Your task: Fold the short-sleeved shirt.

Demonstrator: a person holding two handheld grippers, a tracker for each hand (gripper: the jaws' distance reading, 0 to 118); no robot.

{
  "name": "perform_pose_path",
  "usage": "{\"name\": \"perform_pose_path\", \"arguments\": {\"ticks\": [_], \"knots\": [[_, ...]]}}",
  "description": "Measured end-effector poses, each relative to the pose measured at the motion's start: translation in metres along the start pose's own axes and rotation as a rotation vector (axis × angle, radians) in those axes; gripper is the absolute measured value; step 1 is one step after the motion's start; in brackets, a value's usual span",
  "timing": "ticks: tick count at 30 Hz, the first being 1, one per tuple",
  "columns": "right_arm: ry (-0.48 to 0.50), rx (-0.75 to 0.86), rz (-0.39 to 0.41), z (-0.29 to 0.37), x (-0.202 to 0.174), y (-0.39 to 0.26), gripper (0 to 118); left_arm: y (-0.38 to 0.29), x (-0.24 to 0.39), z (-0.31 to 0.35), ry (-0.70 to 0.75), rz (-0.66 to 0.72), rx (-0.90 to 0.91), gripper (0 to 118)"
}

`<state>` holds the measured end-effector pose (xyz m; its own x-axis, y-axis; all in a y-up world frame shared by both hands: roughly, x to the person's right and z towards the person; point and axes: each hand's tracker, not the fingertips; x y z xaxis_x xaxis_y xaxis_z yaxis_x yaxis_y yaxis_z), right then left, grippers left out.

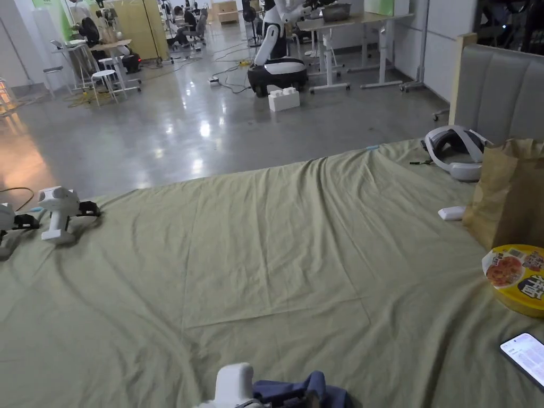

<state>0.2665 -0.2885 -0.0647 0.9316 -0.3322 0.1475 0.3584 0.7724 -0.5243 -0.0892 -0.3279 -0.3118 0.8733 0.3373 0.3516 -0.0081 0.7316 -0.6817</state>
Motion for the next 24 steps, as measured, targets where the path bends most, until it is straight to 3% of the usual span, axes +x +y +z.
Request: {"name": "perform_pose_path", "arguments": {"ticks": [1, 3, 5, 6, 7, 8, 9, 11, 12, 15, 17, 20, 24], "knots": [[0.008, -0.009, 0.007, -0.003, -0.002, 0.001, 2, 0.002, -0.001, 0.010, 0.001, -0.066, -0.009, 103], [0.019, -0.014, 0.021, -0.007, -0.005, 0.001, 3, 0.004, -0.003, 0.026, -0.019, -0.061, -0.045, 103], [0.041, -0.020, 0.022, -0.010, -0.008, 0.001, 3, 0.001, -0.013, 0.026, -0.095, 0.091, -0.037, 100], [0.049, -0.019, 0.020, -0.010, -0.010, 0.000, 3, 0.002, -0.019, 0.022, -0.163, 0.200, -0.017, 87], [0.054, -0.019, 0.018, -0.010, -0.011, 0.000, 3, 0.003, -0.025, 0.009, -0.207, 0.318, -0.014, 64], [0.059, -0.020, 0.018, -0.009, -0.013, 0.000, 3, -0.003, -0.029, -0.004, -0.192, 0.392, -0.062, 8], [0.061, -0.019, 0.022, -0.007, -0.015, 0.000, 3, -0.007, -0.034, -0.014, -0.155, 0.416, -0.069, 2], [0.061, -0.015, 0.031, -0.003, -0.018, -0.001, 3, -0.018, -0.027, -0.036, -0.063, 0.319, -0.045, 2], [0.059, -0.015, 0.038, -0.002, -0.018, -0.002, 3, -0.022, -0.028, -0.048, -0.090, 0.304, -0.110, 2], [0.052, -0.028, 0.046, -0.002, -0.018, -0.003, 3, -0.036, -0.025, -0.073, -0.272, 0.444, -0.205, 2], [0.049, -0.049, 0.046, -0.007, -0.019, -0.004, 3, -0.046, -0.017, -0.090, -0.148, 0.335, -0.247, 2], [0.051, -0.070, 0.066, -0.014, -0.025, -0.003, 3, -0.046, -0.017, -0.094, -0.172, 0.395, -0.228, 2], [0.093, -0.106, 0.087, -0.032, -0.038, 0.000, 3, -0.044, -0.015, -0.090, -0.160, 0.347, -0.235, 1]]}}
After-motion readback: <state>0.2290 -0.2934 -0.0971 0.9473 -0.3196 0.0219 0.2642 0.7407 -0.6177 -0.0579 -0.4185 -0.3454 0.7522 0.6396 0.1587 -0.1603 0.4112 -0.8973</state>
